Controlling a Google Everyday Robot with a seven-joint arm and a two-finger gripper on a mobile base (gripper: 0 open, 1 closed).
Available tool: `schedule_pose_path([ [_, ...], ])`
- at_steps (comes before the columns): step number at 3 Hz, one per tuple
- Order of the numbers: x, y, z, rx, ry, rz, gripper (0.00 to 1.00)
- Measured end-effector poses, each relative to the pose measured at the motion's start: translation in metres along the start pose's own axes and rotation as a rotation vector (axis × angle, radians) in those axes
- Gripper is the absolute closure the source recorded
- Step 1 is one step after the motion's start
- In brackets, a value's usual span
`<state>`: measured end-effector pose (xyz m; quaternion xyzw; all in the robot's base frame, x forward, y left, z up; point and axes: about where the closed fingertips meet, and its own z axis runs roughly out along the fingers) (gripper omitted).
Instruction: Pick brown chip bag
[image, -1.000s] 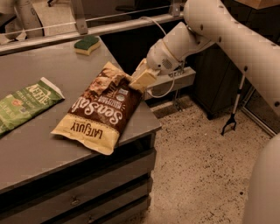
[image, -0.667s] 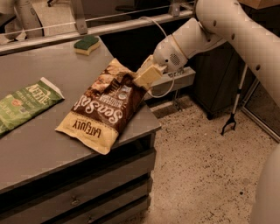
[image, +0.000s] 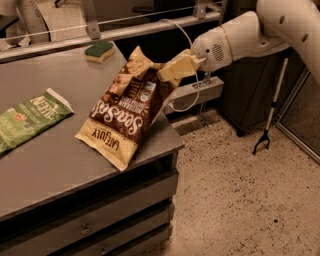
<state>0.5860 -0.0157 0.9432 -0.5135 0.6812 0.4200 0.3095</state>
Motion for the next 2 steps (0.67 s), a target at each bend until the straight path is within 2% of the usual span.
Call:
schedule_pose_path([
  [1, -0.027, 0.013, -0.021, 0.012, -0.085, 0.067, 1.00],
  [2, -0.053, 0.030, -0.032, 0.000, -0.150, 0.093, 1.00],
])
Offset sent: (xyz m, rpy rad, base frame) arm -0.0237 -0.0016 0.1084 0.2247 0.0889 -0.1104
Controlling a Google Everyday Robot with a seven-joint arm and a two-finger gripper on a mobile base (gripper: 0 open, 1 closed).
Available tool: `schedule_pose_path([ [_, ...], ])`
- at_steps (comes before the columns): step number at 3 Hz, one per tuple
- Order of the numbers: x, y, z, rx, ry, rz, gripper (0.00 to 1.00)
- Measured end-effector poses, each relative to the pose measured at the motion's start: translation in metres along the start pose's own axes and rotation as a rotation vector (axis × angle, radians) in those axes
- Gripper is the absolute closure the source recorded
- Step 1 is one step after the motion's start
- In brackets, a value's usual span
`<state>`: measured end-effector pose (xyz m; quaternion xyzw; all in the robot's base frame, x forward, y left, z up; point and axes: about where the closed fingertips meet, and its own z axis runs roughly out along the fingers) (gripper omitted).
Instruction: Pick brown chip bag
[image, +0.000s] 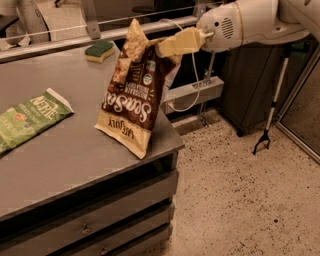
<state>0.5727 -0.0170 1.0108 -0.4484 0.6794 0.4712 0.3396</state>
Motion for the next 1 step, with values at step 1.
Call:
schedule_pose_path([
  [1, -0.0016, 0.0014, 0.0003, -0.004, -0.004, 0.004, 1.00],
])
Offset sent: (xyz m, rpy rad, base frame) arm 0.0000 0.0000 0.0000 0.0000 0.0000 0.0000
